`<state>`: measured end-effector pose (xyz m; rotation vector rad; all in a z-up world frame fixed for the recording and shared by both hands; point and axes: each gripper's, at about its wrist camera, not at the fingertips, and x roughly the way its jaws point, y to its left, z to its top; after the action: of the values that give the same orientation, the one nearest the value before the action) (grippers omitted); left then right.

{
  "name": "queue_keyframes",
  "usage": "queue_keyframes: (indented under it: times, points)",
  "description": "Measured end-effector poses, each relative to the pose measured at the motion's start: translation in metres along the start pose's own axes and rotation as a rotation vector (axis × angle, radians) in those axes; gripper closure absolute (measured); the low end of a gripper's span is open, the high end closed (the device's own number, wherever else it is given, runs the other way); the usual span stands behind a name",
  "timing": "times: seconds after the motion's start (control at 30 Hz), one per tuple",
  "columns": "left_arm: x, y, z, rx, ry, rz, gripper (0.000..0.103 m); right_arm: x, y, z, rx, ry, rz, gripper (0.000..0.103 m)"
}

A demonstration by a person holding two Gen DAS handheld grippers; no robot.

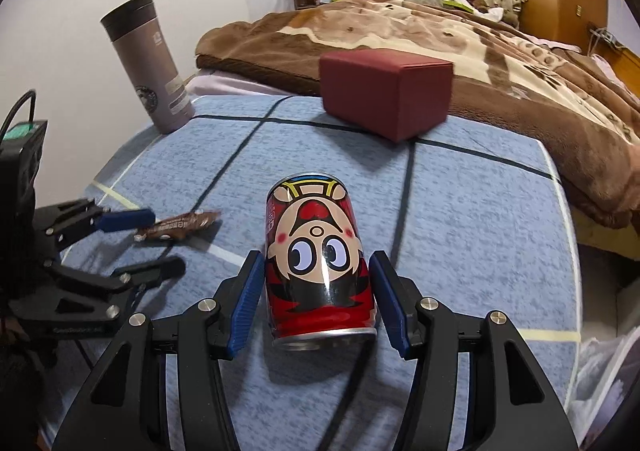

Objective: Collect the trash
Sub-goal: 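Grasp the red cartoon can with the right tool, then grasp the brown snack wrapper with the left tool while the right tool holds the can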

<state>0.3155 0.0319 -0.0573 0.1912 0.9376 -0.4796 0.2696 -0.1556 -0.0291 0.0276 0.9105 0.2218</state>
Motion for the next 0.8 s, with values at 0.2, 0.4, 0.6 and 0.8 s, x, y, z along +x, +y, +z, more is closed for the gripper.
queue_keyframes:
  times: [0.2, 0.4, 0.6, 0.8]
  points:
    - [-0.012, -0.014, -0.004, 0.003, -0.01, -0.058, 0.035, 0.0, -0.008, -0.003, 0.015, -0.007, -0.006, 0.047]
    - [-0.003, -0.003, 0.012, -0.086, -0.037, 0.029, 0.035, 0.001, -0.005, -0.003, 0.003, -0.018, -0.024, 0.048]
    - [0.016, -0.001, 0.015, -0.126, -0.01, 0.083, 0.035, 0.0, -0.007, -0.004, 0.005, -0.028, -0.027, 0.048]
    - [0.021, 0.0, 0.019, -0.149, -0.013, 0.136, 0.05, 0.0, -0.008, -0.005, 0.002, -0.037, -0.026, 0.048]
